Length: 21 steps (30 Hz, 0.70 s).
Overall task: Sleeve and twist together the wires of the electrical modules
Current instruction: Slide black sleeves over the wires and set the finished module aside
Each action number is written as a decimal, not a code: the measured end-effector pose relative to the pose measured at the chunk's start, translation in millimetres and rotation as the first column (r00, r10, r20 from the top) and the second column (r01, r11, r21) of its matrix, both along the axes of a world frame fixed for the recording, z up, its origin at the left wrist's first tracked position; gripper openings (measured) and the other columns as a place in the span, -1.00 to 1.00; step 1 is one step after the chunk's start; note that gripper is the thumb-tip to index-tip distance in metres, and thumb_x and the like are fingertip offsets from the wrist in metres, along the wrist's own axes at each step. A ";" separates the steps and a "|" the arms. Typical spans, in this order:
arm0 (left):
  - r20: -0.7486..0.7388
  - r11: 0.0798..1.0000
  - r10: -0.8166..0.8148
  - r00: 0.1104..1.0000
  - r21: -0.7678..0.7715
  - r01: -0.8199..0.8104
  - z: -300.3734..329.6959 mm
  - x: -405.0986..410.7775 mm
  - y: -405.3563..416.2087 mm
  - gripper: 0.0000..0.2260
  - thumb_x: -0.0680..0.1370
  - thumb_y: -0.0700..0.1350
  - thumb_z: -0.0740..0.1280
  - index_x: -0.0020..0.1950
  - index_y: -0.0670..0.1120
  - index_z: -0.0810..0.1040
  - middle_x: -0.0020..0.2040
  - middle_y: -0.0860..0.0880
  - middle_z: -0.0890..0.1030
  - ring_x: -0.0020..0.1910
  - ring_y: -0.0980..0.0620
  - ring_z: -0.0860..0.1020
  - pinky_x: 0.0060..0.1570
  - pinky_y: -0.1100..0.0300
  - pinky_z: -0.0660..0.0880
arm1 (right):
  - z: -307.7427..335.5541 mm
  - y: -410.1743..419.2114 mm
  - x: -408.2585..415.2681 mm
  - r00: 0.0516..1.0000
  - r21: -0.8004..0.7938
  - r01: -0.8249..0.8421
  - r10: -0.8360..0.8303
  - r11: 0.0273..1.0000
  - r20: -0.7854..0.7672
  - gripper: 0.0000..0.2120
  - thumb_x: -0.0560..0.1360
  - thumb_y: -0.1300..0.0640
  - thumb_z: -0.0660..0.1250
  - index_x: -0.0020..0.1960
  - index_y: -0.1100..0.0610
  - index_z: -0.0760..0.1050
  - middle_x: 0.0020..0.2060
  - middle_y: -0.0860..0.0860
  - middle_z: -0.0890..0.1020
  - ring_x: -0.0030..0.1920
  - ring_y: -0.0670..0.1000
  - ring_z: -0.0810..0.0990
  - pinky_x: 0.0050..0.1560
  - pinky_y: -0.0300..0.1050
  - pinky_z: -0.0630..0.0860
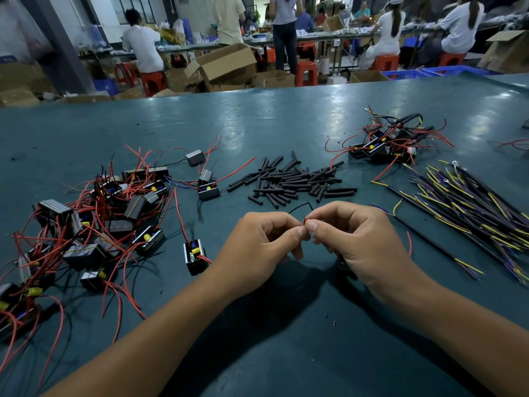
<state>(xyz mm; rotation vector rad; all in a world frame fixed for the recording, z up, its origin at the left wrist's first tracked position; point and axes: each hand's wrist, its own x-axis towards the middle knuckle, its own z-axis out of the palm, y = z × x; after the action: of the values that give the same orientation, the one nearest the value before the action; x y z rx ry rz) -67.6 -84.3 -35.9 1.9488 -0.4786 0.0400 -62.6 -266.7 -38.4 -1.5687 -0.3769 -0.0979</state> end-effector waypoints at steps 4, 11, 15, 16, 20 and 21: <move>0.022 1.000 0.014 1.000 0.019 -0.015 0.6 -0.5 -0.5 -0.84 0.63 -0.08 0.35 -0.09 -0.08 0.68 -0.34 0.05 0.65 -0.39 0.14 0.48 -0.35 0.26 0.40 | -0.7 0.9 0.3 1.000 0.019 0.001 -0.001 1.000 0.010 -0.90 0.48 0.32 0.43 -0.17 0.17 0.64 -0.42 -0.04 0.65 -0.41 -0.20 0.53 -0.37 -0.41 0.41; 0.058 0.999 0.015 0.998 0.037 -0.017 -0.2 -0.4 0.7 -0.84 0.60 -0.04 0.38 -0.10 -0.06 0.69 -0.43 0.11 0.53 -0.45 0.22 0.36 -0.42 0.35 0.27 | -3.3 1.2 0.5 0.999 -0.055 0.009 -0.006 0.998 0.049 -0.90 0.51 0.31 0.41 -0.16 0.15 0.61 -0.39 -0.05 0.63 -0.36 -0.15 0.54 -0.29 -0.34 0.44; 0.060 0.999 0.006 0.998 0.032 -0.008 -0.5 -0.8 0.4 -0.84 0.60 -0.05 0.39 -0.10 -0.09 0.70 -0.45 0.15 0.48 -0.45 0.22 0.33 -0.42 0.32 0.26 | -4.5 1.2 0.4 0.997 -0.123 0.032 -0.024 0.992 0.069 -0.90 0.51 0.21 0.42 -0.17 0.09 0.59 -0.37 0.05 0.61 -0.34 -0.06 0.49 -0.30 -0.16 0.42; 0.055 1.000 0.002 0.998 0.030 -0.004 -0.3 -0.8 0.5 -0.84 0.60 -0.05 0.39 -0.10 -0.09 0.70 -0.45 0.15 0.48 -0.45 0.22 0.33 -0.42 0.32 0.26 | -4.4 1.4 0.5 0.997 -0.132 0.037 -0.027 0.991 0.072 -0.93 0.49 0.16 0.41 -0.18 0.08 0.58 -0.37 0.08 0.61 -0.34 -0.04 0.47 -0.31 -0.14 0.41; 0.054 0.999 -0.009 0.999 0.040 0.007 1.8 -1.7 1.2 -0.90 0.59 -0.07 0.41 -0.08 -0.05 0.69 -0.36 0.05 0.62 -0.42 0.11 0.48 -0.40 0.22 0.40 | -3.9 1.3 1.2 0.995 -0.156 0.048 -0.033 0.987 0.097 -0.94 0.46 0.12 0.38 -0.18 0.09 0.57 -0.43 -0.08 0.52 -0.38 -0.07 0.40 -0.37 -0.20 0.34; 0.049 1.000 -0.010 0.999 0.028 0.009 2.4 -2.1 1.3 -0.93 0.58 -0.08 0.42 -0.05 -0.04 0.68 -0.31 0.01 0.66 -0.36 0.01 0.56 -0.34 0.11 0.48 | -3.8 1.0 1.5 0.995 -0.153 0.044 -0.029 0.987 0.101 -0.94 0.48 0.16 0.38 -0.18 0.10 0.57 -0.43 -0.09 0.51 -0.39 -0.08 0.39 -0.38 -0.22 0.32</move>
<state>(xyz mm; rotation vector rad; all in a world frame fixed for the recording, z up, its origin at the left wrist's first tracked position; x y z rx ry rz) -69.8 -83.0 -33.5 1.9763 -0.5233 0.0762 -61.1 -265.6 -42.3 -1.7292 -0.4412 -0.1783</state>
